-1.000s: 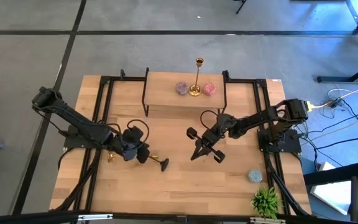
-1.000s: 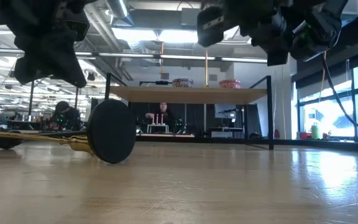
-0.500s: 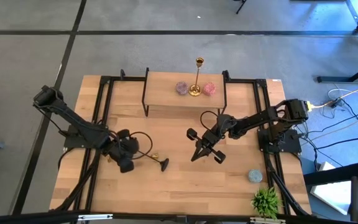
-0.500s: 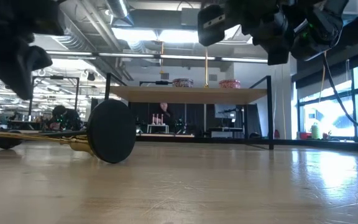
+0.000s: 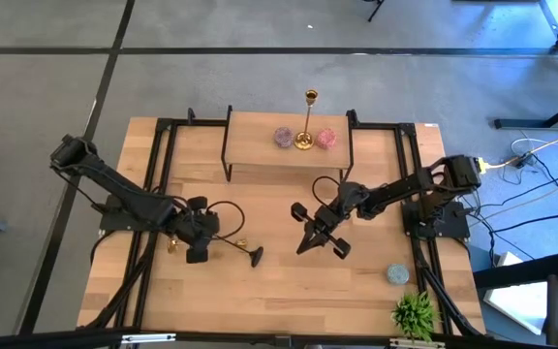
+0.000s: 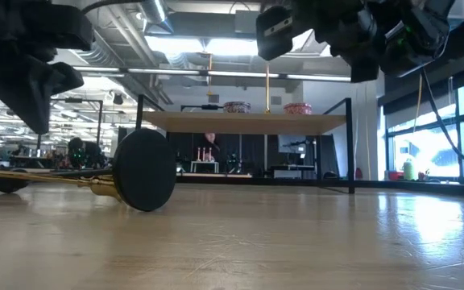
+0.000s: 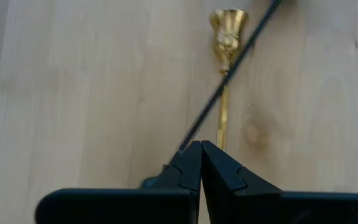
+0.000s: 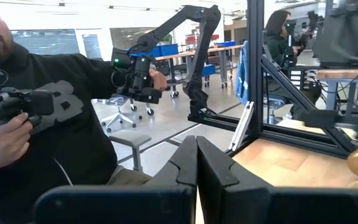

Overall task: Pick & Place candle stick holders
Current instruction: Put the black candle holder on the shelf

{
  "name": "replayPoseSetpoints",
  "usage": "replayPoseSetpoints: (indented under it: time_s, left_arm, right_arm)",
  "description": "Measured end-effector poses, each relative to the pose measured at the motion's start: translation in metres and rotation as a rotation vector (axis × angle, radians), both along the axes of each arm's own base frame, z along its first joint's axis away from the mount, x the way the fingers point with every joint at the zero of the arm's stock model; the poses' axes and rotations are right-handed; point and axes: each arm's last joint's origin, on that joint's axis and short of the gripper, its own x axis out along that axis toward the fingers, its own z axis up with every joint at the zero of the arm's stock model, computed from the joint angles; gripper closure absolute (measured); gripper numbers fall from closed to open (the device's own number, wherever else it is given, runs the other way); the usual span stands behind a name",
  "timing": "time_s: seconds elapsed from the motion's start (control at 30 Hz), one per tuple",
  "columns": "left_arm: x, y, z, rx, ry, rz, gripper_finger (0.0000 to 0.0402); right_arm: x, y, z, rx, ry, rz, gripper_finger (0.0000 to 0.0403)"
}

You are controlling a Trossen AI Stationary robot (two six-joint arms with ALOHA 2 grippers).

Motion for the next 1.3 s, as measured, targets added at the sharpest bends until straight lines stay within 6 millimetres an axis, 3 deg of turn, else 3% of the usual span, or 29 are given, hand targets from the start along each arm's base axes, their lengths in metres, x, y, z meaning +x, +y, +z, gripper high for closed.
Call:
replayPoseSetpoints:
  time_s: [0.3, 0.53, 0.77, 1.1, 1.3]
  left_arm:
    - [0.003, 0.004, -0.004, 0.059, 0.024, -0.029, 0.0319]
    - [0.011, -0.001, -0.025, 0.099, 0.134, -0.061, 0.0282]
    - [0.020, -0.004, -0.049, 0.155, 0.227, -0.063, 0.0279]
    - [0.030, -0.009, -0.060, 0.162, 0.201, -0.093, 0.0282]
    - [0.030, -0.009, -0.061, 0.171, 0.200, -0.082, 0.0330]
  right_arm:
    - [-0.001, 0.011, 0.000, 0.001, -0.008, -0.051, 0.0403]
    - [-0.001, 0.014, 0.000, 0.003, -0.008, -0.078, 0.0403]
    - [-0.001, 0.018, 0.000, 0.008, -0.007, -0.112, 0.0402]
    - [-0.001, 0.019, 0.000, 0.008, -0.006, -0.112, 0.0402]
    - [-0.001, 0.019, -0.001, 0.006, 0.003, -0.111, 0.0402]
